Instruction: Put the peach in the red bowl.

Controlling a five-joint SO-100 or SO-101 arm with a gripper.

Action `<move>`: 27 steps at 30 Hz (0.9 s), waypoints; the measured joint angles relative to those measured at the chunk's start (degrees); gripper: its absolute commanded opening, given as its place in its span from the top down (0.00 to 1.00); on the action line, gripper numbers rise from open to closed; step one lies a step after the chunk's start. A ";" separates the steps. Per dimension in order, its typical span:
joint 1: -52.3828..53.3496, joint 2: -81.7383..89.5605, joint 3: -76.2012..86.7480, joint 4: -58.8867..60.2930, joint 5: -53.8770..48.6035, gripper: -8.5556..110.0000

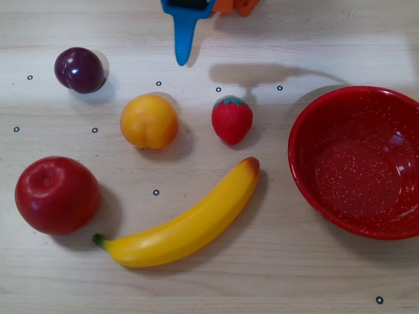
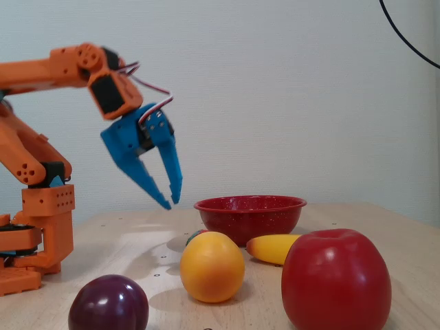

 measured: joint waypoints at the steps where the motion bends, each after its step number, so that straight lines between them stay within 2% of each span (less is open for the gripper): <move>1: -0.62 -2.02 -2.72 1.67 1.05 0.91; 4: -1.23 -8.17 -11.16 8.35 1.76 0.84; 10: -2.90 -17.31 -25.14 19.95 2.46 0.62; 15: -5.71 -24.61 -33.75 27.07 5.89 0.48; 19: -7.12 -29.44 -38.67 30.67 7.82 0.42; 27: -10.11 -41.57 -42.54 31.29 10.81 0.38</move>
